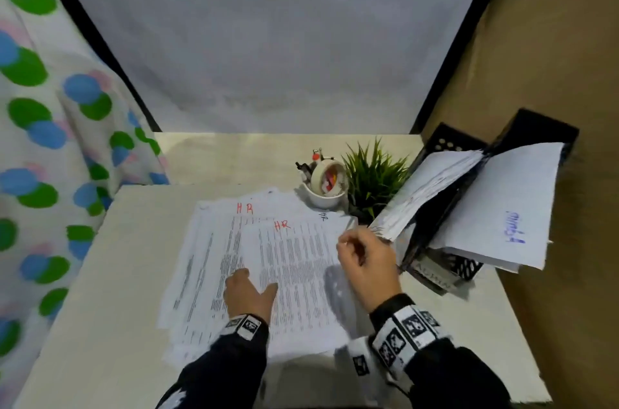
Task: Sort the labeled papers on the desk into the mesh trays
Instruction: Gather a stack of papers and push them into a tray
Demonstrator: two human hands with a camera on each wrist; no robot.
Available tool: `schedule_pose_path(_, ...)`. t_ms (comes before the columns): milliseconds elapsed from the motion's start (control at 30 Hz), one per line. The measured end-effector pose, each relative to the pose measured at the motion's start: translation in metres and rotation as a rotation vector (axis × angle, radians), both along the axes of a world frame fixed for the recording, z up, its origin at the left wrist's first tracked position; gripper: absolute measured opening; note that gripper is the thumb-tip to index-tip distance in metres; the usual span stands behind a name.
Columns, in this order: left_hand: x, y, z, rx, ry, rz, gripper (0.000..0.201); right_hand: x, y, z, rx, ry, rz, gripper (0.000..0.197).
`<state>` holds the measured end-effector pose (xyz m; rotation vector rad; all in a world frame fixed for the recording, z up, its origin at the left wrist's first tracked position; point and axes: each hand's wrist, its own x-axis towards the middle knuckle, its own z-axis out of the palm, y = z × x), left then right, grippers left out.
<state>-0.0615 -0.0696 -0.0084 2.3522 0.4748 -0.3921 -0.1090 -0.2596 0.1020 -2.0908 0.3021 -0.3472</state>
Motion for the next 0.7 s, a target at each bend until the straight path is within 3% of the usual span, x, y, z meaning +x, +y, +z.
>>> schedule_pose_path(100, 0.007, 0.006, -0.003, 0.082, 0.116, -0.108, 0.103, 0.002, 0.019, -0.068, 0.050, 0.461, -0.016, 0.026)
schedule_pose_path(200, 0.017, 0.010, -0.008, -0.027, 0.155, -0.140, 0.110, -0.005, 0.023, -0.102, -0.104, 0.716, 0.012, 0.045)
schedule_pose_path(267, 0.022, 0.015, -0.011, -0.116, 0.168, -0.115, 0.092, -0.007, 0.027, -0.104, -0.087, 0.742, -0.020, 0.050)
schedule_pose_path(433, 0.018, 0.037, -0.014, -0.324, 0.001, -0.056, 0.009, -0.002, 0.030, -0.103, 0.190, 0.689, -0.161, 0.070)
schedule_pose_path(500, 0.015, 0.045, -0.015, -0.432, -0.016, -0.059, 0.026, 0.002, 0.033, -0.096, 0.518, 0.581, -0.272, 0.077)
schedule_pose_path(567, 0.013, 0.056, -0.011, -0.532, 0.032, -0.058, 0.043, 0.006, 0.035, -0.094, 0.725, 0.514, -0.338, 0.080)
schedule_pose_path(633, 0.014, 0.065, -0.007, -0.618, 0.053, -0.083, 0.060, 0.013, 0.034, -0.092, 0.728, 0.515, -0.320, 0.056)
schedule_pose_path(700, 0.017, 0.072, -0.002, -0.670, 0.086, -0.128, 0.064, 0.019, 0.030, -0.089, 0.566, 0.630, -0.233, 0.025)
